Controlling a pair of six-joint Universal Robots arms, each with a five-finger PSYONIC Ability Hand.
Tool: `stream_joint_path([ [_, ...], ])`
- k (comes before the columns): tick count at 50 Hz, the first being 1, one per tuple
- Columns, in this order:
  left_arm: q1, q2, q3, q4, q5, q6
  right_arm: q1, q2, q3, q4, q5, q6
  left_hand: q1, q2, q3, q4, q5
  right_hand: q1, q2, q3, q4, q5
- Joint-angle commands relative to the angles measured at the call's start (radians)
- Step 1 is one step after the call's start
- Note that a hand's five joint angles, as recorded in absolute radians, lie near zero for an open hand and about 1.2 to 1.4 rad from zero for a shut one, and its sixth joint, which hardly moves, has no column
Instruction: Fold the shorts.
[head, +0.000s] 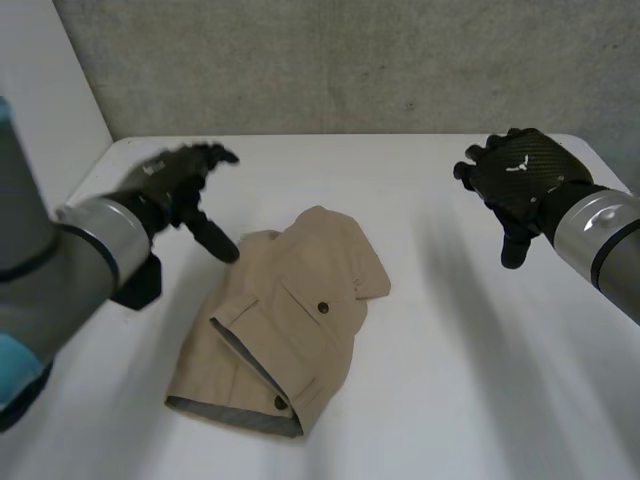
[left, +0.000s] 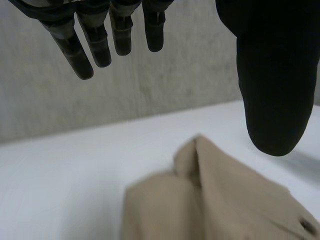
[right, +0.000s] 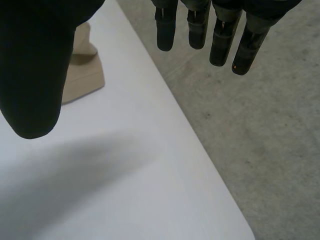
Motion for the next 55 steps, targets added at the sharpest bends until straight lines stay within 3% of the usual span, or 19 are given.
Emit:
stream_joint_path([
  [1,-0.002,-0.162,-0.004,-0.023,0.000,-0.044,-0.004,0.030,0.000,0.002,0.004,0.011,0.030,0.039,0.029,0.039,0.039,-0.028,-0.036,-0.041,-0.057,-0.068],
  [6,0.002,-0.221,-0.004,-0.054,0.005,-0.057,-0.005,0.036,0.003,0.000,0.002,0.011,0.066,0.074,0.064,0.075,0.074,-0.028,-0.036,-0.041,-0.057,-0.068],
  [12,0.000,-0.270,0.003,-0.075,0.016,-0.143,-0.010,0.051,0.003,-0.003,0.001,0.009,0.332,0.341,0.331,0.341,0.341,-0.028,-0.036,-0.041,-0.057,-0.068],
  [19,0.000,-0.287,0.021,-0.075,0.034,-0.149,-0.010,0.054,-0.009,-0.009,-0.005,0.013,1.166,1.174,1.164,1.175,1.174,-0.028,-0.036,-0.041,-0.057,-0.068],
  [24,-0.011,-0.242,0.032,-0.080,0.034,-0.130,-0.010,0.063,-0.030,-0.039,-0.010,0.022,1.169,1.177,1.168,1.178,1.178,-0.028,-0.036,-0.041,-0.057,-0.068],
  [28,-0.023,-0.118,0.032,-0.083,0.036,-0.086,-0.005,0.102,-0.070,-0.087,-0.036,0.078,1.169,1.177,1.168,1.178,1.178,-0.028,-0.036,-0.041,-0.057,-0.068],
  [31,-0.032,-0.023,0.038,-0.080,0.036,-0.015,-0.008,0.149,-0.122,-0.093,-0.108,0.163,1.169,1.177,1.168,1.178,1.178,-0.028,-0.036,-0.041,-0.057,-0.068],
  [36,-0.049,0.106,0.061,-0.077,0.036,0.124,-0.025,0.209,-0.216,-0.090,-0.324,0.349,1.169,1.177,1.168,1.178,1.178,-0.028,-0.036,-0.041,-0.057,-0.068],
  [41,-0.087,0.216,0.056,-0.094,0.036,0.311,-0.042,0.263,-0.290,-0.087,-0.459,0.508,1.169,1.177,1.168,1.178,1.178,-0.028,-0.036,-0.041,-0.057,-0.068],
  [48,-0.124,0.291,0.027,-0.168,0.031,0.487,-0.032,0.390,-0.412,-0.052,-0.541,0.658,1.169,1.177,1.168,1.178,1.178,-0.028,-0.036,-0.041,-0.057,-0.068],
  [55,-0.181,0.328,-0.020,-0.196,0.031,0.517,-0.022,0.516,-0.511,0.003,-0.561,0.661,1.169,1.177,1.168,1.178,1.178,-0.028,-0.036,-0.041,-0.057,-0.068],
])
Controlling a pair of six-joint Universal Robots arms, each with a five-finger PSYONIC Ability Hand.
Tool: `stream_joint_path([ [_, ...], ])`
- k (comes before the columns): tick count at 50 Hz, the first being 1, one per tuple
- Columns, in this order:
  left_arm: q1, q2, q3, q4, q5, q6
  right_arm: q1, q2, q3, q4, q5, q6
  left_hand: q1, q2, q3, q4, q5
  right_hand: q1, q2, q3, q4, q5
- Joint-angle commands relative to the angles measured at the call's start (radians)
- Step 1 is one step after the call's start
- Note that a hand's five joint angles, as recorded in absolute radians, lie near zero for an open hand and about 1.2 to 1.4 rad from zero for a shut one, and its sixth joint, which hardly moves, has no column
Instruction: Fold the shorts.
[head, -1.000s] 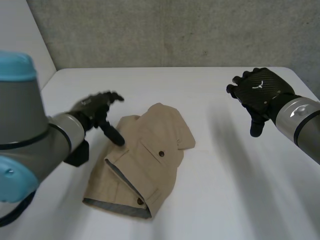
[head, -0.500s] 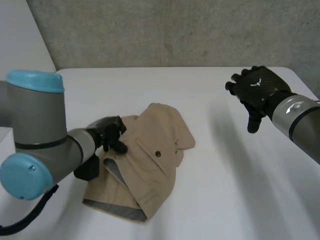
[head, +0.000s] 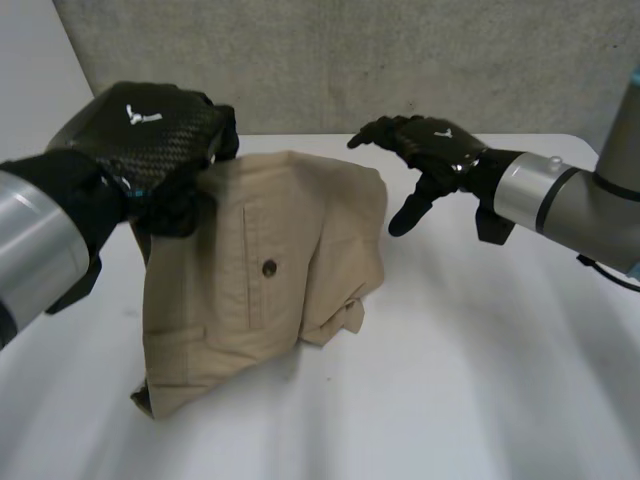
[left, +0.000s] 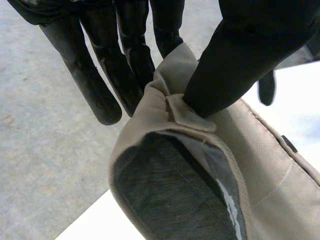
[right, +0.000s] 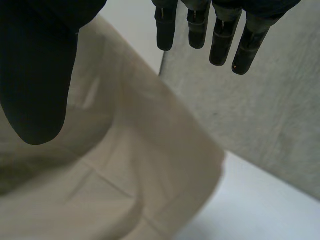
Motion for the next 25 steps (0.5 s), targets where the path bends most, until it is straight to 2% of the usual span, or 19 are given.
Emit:
stream_joint_path([
  [1,-0.051,0.040,-0.051,-0.033,-0.001,0.032,0.022,0.135,-0.107,0.050,-0.009,0.008,0.286,0.212,0.220,0.205,0.255,-0.028,-0.036,-0.040,-0.057,-0.068],
  [8,-0.055,0.068,-0.105,-0.027,-0.001,0.107,0.086,0.191,-0.132,0.056,0.045,-0.002,0.286,0.212,0.220,0.205,0.255,-0.028,-0.036,-0.040,-0.057,-0.068],
  [11,-0.048,0.063,-0.120,-0.022,-0.001,0.139,0.082,0.194,-0.138,0.053,0.106,-0.032,0.286,0.212,0.220,0.205,0.255,0.570,0.563,0.558,0.541,0.530],
  [12,-0.044,0.057,-0.129,-0.018,-0.001,0.156,0.080,0.189,-0.143,0.050,0.132,-0.060,0.286,0.212,0.220,0.205,0.255,0.947,0.939,0.935,0.918,0.907],
  [13,-0.041,0.056,-0.133,-0.015,-0.001,0.162,0.080,0.189,-0.146,0.048,0.142,-0.077,0.286,0.212,0.220,0.205,0.255,1.128,1.120,1.116,1.099,1.088],
  [14,-0.035,0.052,-0.133,-0.008,-0.001,0.166,0.082,0.188,-0.150,0.047,0.151,-0.097,0.286,0.212,0.220,0.205,0.255,1.193,1.185,1.181,1.164,1.153],
  [18,0.001,0.022,-0.133,0.039,-0.001,0.175,0.093,0.185,-0.175,0.044,0.176,-0.185,0.286,0.212,0.220,0.205,0.255,1.193,1.186,1.181,1.165,1.154],
  [20,0.025,-0.044,-0.113,0.099,-0.001,0.176,0.093,0.183,-0.190,0.033,0.186,-0.227,0.286,0.212,0.220,0.205,0.255,1.193,1.186,1.181,1.165,1.154],
  [21,0.025,-0.044,-0.113,0.099,-0.001,0.176,0.093,0.171,-0.211,0.009,0.203,-0.244,0.286,0.212,0.220,0.205,0.255,1.193,1.186,1.181,1.165,1.154],
  [22,0.051,-0.138,-0.026,0.202,-0.002,0.188,0.094,0.124,-0.247,-0.069,0.253,-0.255,0.286,0.212,0.220,0.205,0.255,1.193,1.186,1.181,1.165,1.154],
  [25,0.060,-0.211,0.079,0.303,-0.004,0.202,0.096,0.050,-0.256,-0.186,0.315,-0.250,0.286,0.212,0.220,0.205,0.255,1.193,1.186,1.181,1.165,1.154],
])
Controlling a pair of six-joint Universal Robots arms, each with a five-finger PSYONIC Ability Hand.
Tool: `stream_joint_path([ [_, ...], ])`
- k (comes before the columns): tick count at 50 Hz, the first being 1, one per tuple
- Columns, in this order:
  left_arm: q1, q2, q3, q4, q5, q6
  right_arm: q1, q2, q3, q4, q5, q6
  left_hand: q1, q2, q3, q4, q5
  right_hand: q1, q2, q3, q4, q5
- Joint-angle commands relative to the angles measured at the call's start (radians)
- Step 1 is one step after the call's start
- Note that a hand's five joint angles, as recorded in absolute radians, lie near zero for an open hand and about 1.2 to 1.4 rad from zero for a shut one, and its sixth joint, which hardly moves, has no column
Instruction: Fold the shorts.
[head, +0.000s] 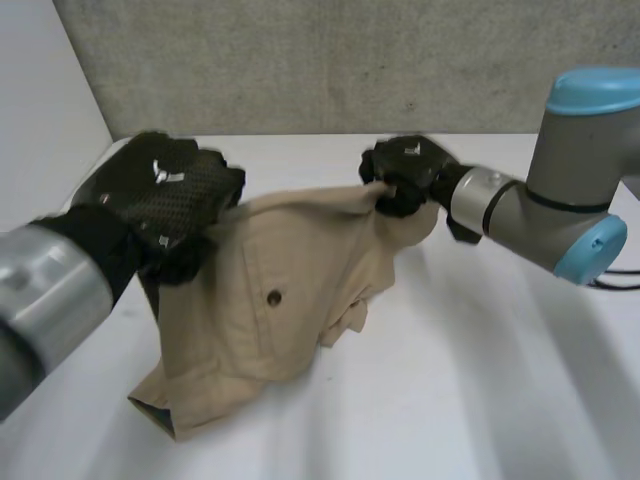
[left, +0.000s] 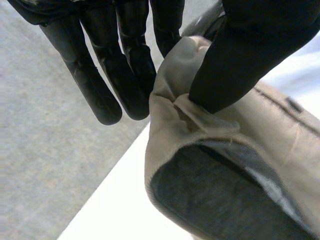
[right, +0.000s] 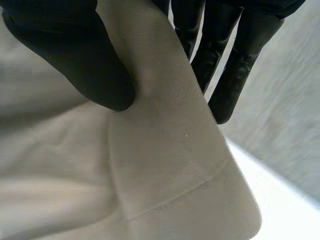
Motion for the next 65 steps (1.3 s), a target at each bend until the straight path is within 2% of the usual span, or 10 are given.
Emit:
stream_joint_path([
  [1,0.058,-0.238,0.266,0.319,-0.004,0.033,0.004,-0.182,-0.066,-0.303,0.161,-0.056,0.286,0.208,0.210,0.201,0.255,0.424,0.226,0.218,0.209,0.243],
  [8,0.059,-0.280,0.413,0.699,-0.015,0.067,0.004,-0.373,0.023,-0.592,0.236,-0.057,0.286,0.208,0.210,0.201,0.255,0.424,0.226,0.218,0.209,0.243],
  [9,0.056,-0.280,0.408,0.847,-0.027,0.069,0.002,-0.411,0.061,-0.619,0.243,-0.062,0.286,0.208,0.210,0.201,0.255,0.424,0.226,0.218,0.209,0.243],
  [12,0.047,-0.277,0.358,0.933,-0.036,0.064,-0.006,-0.466,0.139,-0.626,0.244,-0.070,0.286,0.208,0.210,0.201,0.255,0.424,0.226,0.218,0.209,0.243],
  [33,0.036,-0.104,-0.132,0.873,-0.033,-0.022,-0.001,-0.637,0.491,-0.183,0.233,-0.234,0.286,0.208,0.210,0.201,0.255,0.424,0.226,0.218,0.209,0.243],
  [46,0.030,0.057,-0.176,0.872,-0.035,-0.054,-0.012,-0.628,0.491,-0.169,0.259,-0.153,0.286,0.208,0.210,0.201,0.255,0.424,0.226,0.218,0.209,0.243],
  [55,-0.031,-0.157,-0.141,0.847,-0.015,-0.173,-0.012,-0.415,0.454,-0.170,0.279,-0.130,0.286,0.208,0.210,0.201,0.255,0.424,0.226,0.218,0.209,0.243],
  [61,-0.097,-0.375,-0.071,0.846,-0.006,-0.233,-0.013,-0.257,0.400,-0.163,0.376,-0.140,0.286,0.208,0.210,0.201,0.255,0.424,0.226,0.218,0.209,0.243],
  [62,-0.114,-0.424,-0.049,0.844,0.000,-0.255,-0.013,-0.221,0.388,-0.159,0.414,-0.155,0.286,0.208,0.210,0.201,0.255,0.382,0.183,0.176,0.166,0.200],
  [65,-0.131,-0.479,-0.021,0.846,0.023,-0.290,-0.015,-0.192,0.382,-0.159,0.473,-0.183,0.208,0.130,0.132,0.123,0.177,-0.204,-0.402,-0.409,-0.419,-0.385],
])
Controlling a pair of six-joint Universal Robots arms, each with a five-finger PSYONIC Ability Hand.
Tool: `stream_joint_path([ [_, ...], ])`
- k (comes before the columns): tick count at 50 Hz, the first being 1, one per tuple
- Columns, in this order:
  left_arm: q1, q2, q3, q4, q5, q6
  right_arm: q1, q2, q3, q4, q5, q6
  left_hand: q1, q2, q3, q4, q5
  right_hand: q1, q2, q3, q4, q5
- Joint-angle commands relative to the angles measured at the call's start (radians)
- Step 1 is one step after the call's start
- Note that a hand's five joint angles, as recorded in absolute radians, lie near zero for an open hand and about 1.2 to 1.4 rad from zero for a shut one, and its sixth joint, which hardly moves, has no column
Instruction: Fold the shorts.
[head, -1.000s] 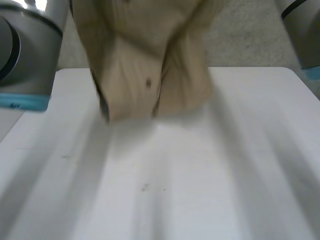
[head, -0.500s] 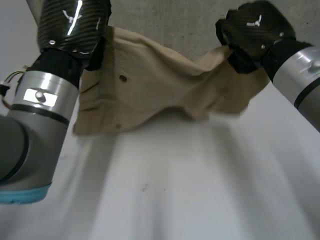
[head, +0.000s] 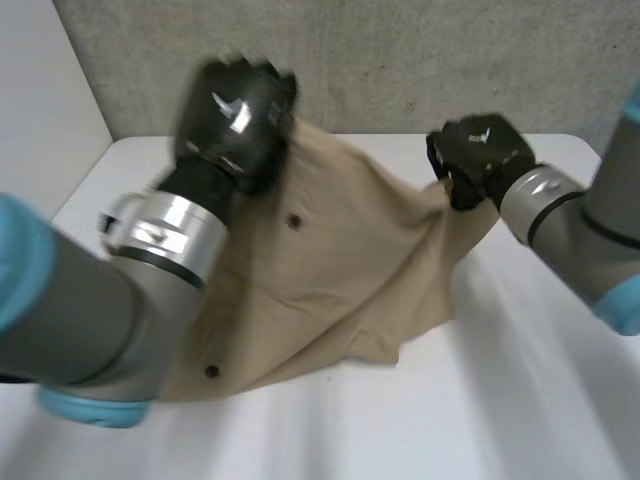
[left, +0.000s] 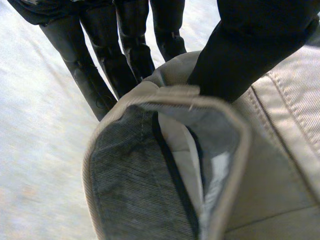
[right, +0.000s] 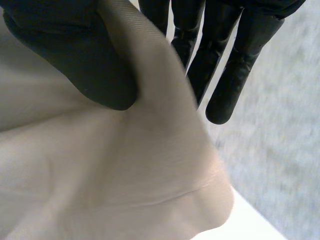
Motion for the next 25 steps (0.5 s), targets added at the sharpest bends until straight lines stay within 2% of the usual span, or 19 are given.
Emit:
stream_joint_path([
  [1,-0.061,-0.209,0.087,0.000,0.052,-0.097,-0.002,0.128,-0.039,0.005,0.151,-0.056,-0.002,-0.075,-0.074,-0.078,-0.025,-0.386,-0.565,-0.576,-0.582,-0.565],
  [3,-0.066,-0.229,0.097,0.000,0.075,-0.116,-0.005,0.130,-0.037,-0.002,0.203,-0.073,-0.351,-0.424,-0.424,-0.428,-0.374,-0.694,-0.874,-0.884,-0.891,-0.874],
  [5,-0.075,-0.237,0.104,0.000,0.117,-0.125,-0.008,0.130,-0.036,-0.005,0.218,-0.074,-0.762,-0.835,-0.834,-0.838,-0.785,-0.746,-0.926,-0.936,-0.943,-0.925],
  [6,-0.078,-0.237,0.104,0.000,0.129,-0.124,-0.017,0.124,-0.030,-0.010,0.236,-0.074,-0.848,-0.921,-0.921,-0.925,-0.871,-0.783,-0.962,-0.973,-0.979,-0.962],
  [9,-0.081,-0.225,0.100,0.000,0.164,-0.125,-0.031,0.081,-0.005,-0.028,0.244,-0.073,-0.920,-0.993,-0.992,-0.996,-0.943,-0.783,-0.962,-0.973,-0.979,-0.962],
  [14,-0.065,-0.137,0.085,-0.003,0.162,-0.128,-0.054,-0.014,0.059,-0.093,0.237,-0.067,-0.928,-1.001,-1.001,-1.005,-0.951,-0.783,-0.962,-0.973,-0.979,-0.962],
  [20,0.044,0.019,0.017,-0.026,0.134,-0.128,-0.054,-0.117,0.112,-0.139,0.140,-0.073,-0.931,-1.004,-1.004,-1.008,-0.954,-0.783,-0.962,-0.973,-0.979,-0.962],
  [25,0.095,0.096,-0.020,-0.059,0.123,-0.130,-0.048,-0.160,0.122,-0.104,0.073,-0.076,-0.931,-1.004,-1.004,-1.008,-0.954,-0.783,-0.962,-0.973,-0.979,-0.962],
])
